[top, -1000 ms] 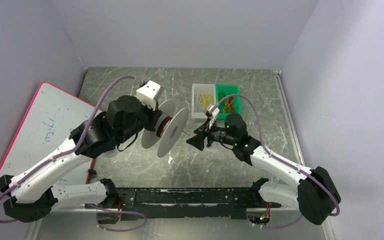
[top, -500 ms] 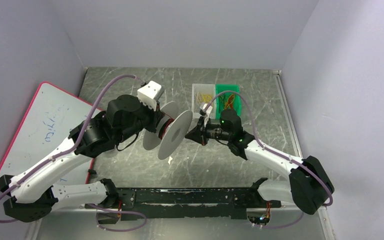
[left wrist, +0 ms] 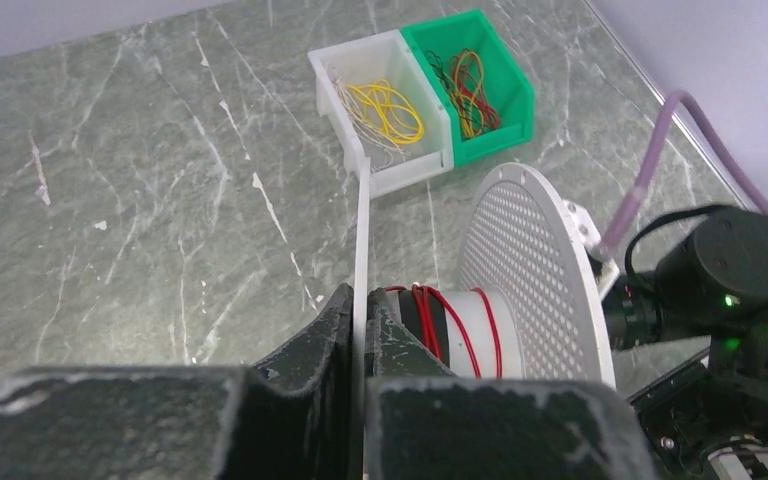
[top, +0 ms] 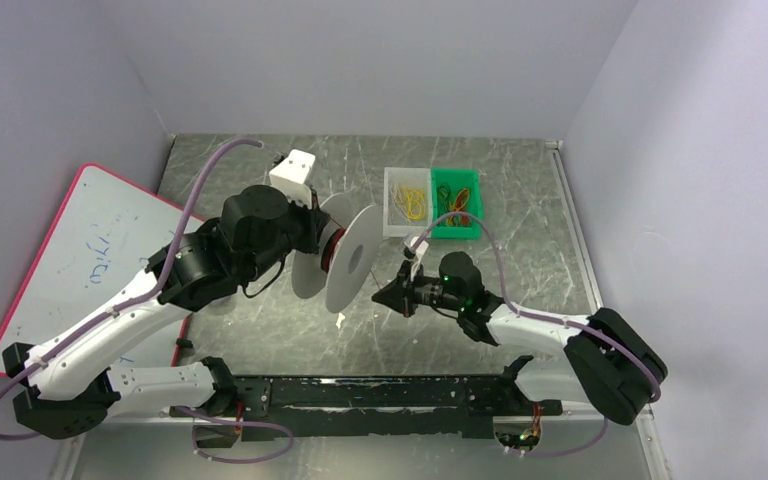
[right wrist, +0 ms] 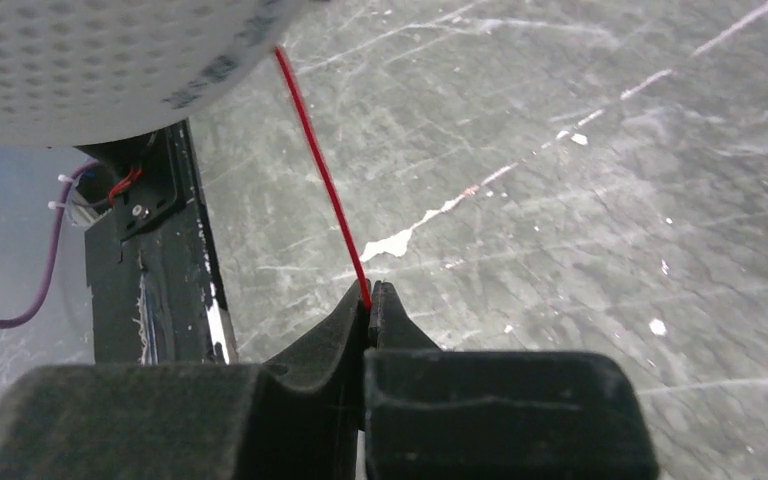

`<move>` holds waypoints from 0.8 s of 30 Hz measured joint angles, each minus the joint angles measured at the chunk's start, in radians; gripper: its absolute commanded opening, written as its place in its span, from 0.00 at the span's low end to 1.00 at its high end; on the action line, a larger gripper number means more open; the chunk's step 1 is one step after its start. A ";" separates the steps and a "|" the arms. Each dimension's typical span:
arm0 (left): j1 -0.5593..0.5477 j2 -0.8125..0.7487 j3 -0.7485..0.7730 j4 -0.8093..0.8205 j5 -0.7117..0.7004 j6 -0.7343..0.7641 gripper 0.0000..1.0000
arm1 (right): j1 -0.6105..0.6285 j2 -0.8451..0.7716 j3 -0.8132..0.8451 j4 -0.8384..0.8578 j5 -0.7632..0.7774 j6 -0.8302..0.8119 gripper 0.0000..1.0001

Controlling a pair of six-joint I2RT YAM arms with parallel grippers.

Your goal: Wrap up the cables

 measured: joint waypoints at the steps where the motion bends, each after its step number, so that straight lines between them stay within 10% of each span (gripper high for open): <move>1: 0.000 0.001 0.000 0.003 -0.007 -0.003 0.07 | 0.018 0.006 -0.005 0.024 0.014 0.008 0.00; 24: 0.001 0.025 -0.186 0.278 -0.242 -0.058 0.07 | 0.348 0.079 0.028 0.278 0.380 0.157 0.00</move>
